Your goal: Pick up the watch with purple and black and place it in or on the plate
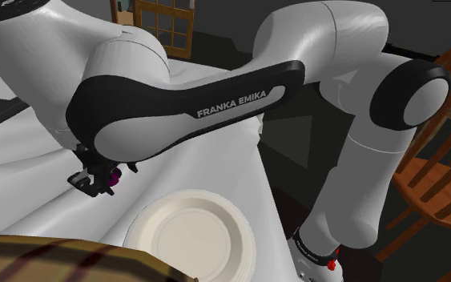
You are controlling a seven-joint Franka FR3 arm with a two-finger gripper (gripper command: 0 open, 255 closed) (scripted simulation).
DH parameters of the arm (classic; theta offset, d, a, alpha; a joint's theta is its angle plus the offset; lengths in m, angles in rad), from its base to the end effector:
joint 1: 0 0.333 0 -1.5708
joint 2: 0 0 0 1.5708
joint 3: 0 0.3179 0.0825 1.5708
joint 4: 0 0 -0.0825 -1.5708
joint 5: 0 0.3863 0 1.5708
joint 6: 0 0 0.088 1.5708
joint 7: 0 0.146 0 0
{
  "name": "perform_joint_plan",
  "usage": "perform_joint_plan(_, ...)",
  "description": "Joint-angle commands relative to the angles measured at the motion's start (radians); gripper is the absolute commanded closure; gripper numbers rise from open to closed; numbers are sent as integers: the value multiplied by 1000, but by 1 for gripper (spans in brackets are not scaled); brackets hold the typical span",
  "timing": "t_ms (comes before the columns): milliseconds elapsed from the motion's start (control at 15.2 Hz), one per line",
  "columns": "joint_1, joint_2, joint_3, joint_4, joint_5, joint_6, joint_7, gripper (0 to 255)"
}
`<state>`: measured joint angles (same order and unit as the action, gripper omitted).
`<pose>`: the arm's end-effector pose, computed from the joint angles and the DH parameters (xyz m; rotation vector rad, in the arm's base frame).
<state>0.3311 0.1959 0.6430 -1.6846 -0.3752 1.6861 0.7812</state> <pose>0.3900 0.4504 0.4545 2.8371 0.3782 0.1400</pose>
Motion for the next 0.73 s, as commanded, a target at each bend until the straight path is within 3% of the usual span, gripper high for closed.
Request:
perform_joint_plan(0, -5, 48, -4, 97, 32, -39, -32, 0)
perform_joint_plan(132, -10, 112, -8, 224, 69, -94, -70, 0)
perform_joint_plan(660, -35, 96, -14, 103, 74, 13, -67, 0)
